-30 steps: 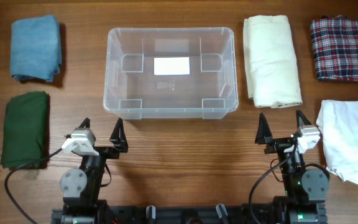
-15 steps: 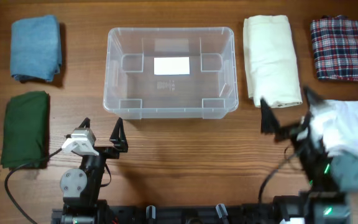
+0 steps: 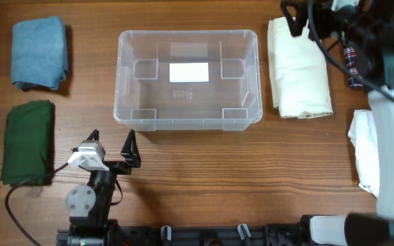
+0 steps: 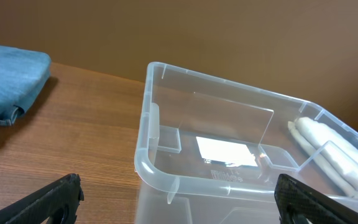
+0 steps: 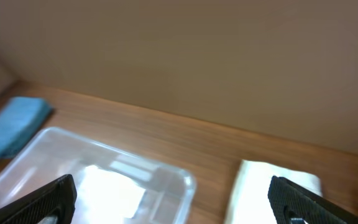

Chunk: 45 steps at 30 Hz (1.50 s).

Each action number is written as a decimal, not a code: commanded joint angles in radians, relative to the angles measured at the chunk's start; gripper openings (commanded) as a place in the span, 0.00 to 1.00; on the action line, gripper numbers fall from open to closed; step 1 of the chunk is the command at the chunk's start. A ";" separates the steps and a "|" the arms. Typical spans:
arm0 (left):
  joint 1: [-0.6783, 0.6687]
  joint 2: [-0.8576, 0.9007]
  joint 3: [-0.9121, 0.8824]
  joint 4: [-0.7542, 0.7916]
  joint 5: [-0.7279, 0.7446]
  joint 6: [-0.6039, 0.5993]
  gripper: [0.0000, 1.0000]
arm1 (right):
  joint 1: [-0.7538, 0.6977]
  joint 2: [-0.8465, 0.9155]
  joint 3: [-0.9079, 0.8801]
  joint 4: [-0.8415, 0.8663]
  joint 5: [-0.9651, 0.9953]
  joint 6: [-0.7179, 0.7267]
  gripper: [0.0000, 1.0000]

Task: Pack container
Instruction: 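Lower the right gripper onto the far end of the cream cloth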

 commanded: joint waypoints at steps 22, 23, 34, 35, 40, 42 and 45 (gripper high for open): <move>0.008 -0.006 -0.006 -0.001 0.004 0.006 1.00 | -0.364 0.590 0.023 -0.193 -0.261 -0.221 1.00; 0.008 -0.006 -0.006 -0.001 0.004 0.005 1.00 | -0.365 0.604 0.023 -0.185 -0.269 -0.221 1.00; 0.008 -0.006 -0.006 -0.001 0.004 0.006 1.00 | -0.370 0.684 0.022 -0.083 -0.261 -0.219 1.00; 0.008 -0.006 -0.006 -0.001 0.004 0.005 1.00 | -0.370 0.687 0.022 -0.073 -0.251 -0.219 1.00; 0.008 -0.006 -0.006 -0.001 0.004 0.005 1.00 | -0.372 0.701 0.022 -0.017 -0.210 -0.218 1.00; 0.008 -0.006 -0.006 -0.001 0.004 0.005 1.00 | -0.374 0.704 0.022 0.004 -0.205 -0.218 1.00; 0.008 -0.006 -0.006 -0.001 0.004 0.005 1.00 | -0.376 0.721 0.021 0.026 -0.206 -0.215 1.00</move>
